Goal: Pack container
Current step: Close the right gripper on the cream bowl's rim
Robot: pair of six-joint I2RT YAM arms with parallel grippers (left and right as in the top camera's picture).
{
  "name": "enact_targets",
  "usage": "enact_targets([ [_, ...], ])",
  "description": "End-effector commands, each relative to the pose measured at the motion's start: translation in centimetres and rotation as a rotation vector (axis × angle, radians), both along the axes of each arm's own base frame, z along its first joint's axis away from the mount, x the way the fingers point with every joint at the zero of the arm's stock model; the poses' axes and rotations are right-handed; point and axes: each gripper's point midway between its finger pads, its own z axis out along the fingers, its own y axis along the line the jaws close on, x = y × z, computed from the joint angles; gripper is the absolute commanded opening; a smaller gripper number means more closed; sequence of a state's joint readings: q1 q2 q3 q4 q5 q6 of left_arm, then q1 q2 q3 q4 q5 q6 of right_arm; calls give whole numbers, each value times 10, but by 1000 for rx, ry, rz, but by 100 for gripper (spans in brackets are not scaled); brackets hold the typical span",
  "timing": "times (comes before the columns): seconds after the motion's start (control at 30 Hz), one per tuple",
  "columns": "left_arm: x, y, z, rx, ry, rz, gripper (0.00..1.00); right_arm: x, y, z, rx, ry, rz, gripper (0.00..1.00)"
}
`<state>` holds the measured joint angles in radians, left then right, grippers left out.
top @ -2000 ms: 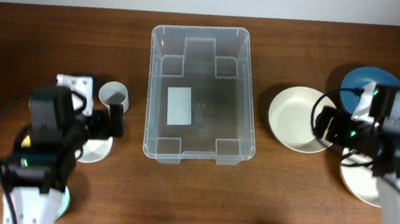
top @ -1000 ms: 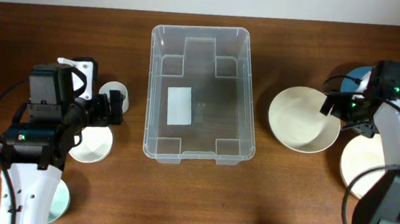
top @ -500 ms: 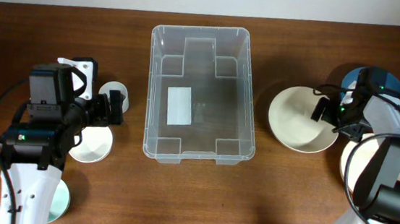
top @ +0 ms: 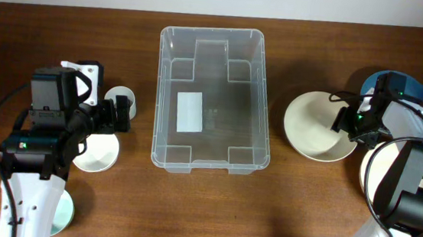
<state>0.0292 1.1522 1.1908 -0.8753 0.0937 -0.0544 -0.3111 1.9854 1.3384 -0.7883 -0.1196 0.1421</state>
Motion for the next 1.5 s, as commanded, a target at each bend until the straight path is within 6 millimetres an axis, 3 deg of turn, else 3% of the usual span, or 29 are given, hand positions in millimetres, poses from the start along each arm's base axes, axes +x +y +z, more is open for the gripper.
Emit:
enact_targets([
  [0.0,2,1,8,-6,-18,11,99,-5,1,-9,16,22,-1,61],
  [0.27,2,1,8,-6,-18,11,99,-5,1,-9,16,23,-1,35],
  [0.47,2,1,8,-6,-18,11,99,-5,1,-9,16,23,-1,9],
  [0.87,2,1,8,-5,-18,12,99,-4,2,-8,18,20,-1,4],
  [1.47,2,1,8,-5,-18,11,99,12,23,-2,151,-67,21,4],
])
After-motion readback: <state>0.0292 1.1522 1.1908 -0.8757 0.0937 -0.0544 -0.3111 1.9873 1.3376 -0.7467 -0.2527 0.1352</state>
